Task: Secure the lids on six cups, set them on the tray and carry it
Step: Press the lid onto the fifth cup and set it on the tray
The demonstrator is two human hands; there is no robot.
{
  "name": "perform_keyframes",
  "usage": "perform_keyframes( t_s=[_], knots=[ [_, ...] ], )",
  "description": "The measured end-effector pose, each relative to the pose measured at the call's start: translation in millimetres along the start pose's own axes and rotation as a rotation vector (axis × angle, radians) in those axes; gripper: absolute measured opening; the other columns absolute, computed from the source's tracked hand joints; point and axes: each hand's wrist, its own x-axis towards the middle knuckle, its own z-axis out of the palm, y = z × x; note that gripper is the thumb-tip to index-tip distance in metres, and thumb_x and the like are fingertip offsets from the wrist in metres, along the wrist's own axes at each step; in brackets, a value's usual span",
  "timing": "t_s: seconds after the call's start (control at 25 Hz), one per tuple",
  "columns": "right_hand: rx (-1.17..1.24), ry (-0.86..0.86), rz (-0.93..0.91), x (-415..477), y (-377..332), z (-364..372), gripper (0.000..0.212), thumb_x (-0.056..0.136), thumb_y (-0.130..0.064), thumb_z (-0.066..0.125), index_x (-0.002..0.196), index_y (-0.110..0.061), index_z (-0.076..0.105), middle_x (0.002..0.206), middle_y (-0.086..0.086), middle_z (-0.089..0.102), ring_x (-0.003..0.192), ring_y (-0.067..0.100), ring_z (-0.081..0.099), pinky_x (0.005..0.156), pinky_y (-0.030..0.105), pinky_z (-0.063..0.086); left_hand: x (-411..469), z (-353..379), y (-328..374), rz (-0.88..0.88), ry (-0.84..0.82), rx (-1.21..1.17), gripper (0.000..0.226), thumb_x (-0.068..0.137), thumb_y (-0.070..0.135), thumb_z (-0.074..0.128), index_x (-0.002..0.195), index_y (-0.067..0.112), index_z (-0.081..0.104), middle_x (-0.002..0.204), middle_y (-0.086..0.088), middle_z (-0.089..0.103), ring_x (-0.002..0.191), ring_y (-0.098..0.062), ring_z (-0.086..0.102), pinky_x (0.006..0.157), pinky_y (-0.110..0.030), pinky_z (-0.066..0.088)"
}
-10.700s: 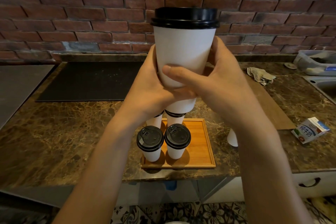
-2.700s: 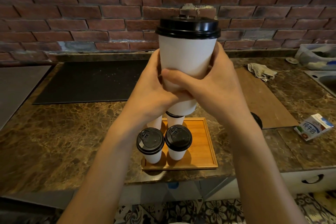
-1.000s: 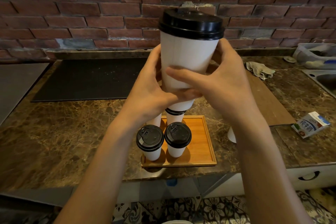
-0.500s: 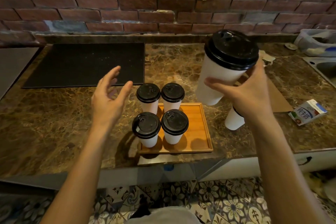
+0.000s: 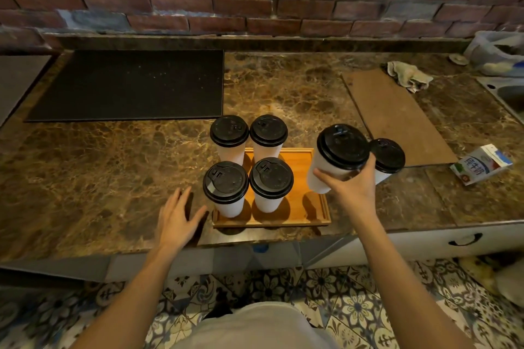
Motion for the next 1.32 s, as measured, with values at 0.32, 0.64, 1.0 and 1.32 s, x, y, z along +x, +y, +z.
perform_keyframes(
  t_s=[0.32,0.64,1.0,1.32],
  knots=[
    [-0.007,-0.059,0.137,-8,58,24,0.099,0.061,-0.015,0.092,0.138,-0.024,0.032,0.114,-0.031,0.046,0.119,0.004,0.047,0.092,0.016,0.037,-6,28,-5,-0.056,-0.091,0.303,0.077,0.086,0.067,0.004,0.15,0.027,-0.01,0.158,-0.001,-0.018,0.145,-0.017,-0.017,0.117,-0.042,-0.011],
    [-0.002,-0.065,0.123,7,68,41,0.097,0.061,-0.01,0.092,0.136,-0.019,0.031,0.127,-0.003,0.053,0.122,0.013,0.051,0.101,0.026,0.04,-7,33,-1,-0.063,-0.04,0.35,0.075,0.083,0.065,-0.004,0.145,0.027,-0.018,0.158,-0.003,-0.016,0.145,-0.019,-0.016,0.116,-0.041,-0.013],
    [-0.025,-0.126,0.098,54,71,54,0.096,0.061,-0.008,0.091,0.133,-0.024,0.028,0.127,-0.007,0.05,0.122,0.006,0.045,0.087,0.002,0.033,-6,35,-3,-0.045,-0.045,0.395,0.08,0.077,0.073,-0.022,0.14,0.022,-0.023,0.157,-0.005,-0.019,0.145,-0.021,-0.017,0.117,-0.043,-0.011],
    [-0.059,-0.155,0.1,81,79,63,0.104,0.061,-0.009,0.091,0.142,-0.018,0.026,0.12,-0.019,0.047,0.121,0.001,0.042,0.085,-0.004,0.029,-6,34,1,-0.046,-0.032,0.393,0.106,0.06,0.072,-0.041,0.147,0.02,-0.01,0.159,-0.006,-0.011,0.146,-0.022,-0.011,0.117,-0.042,-0.009]
  ],
)
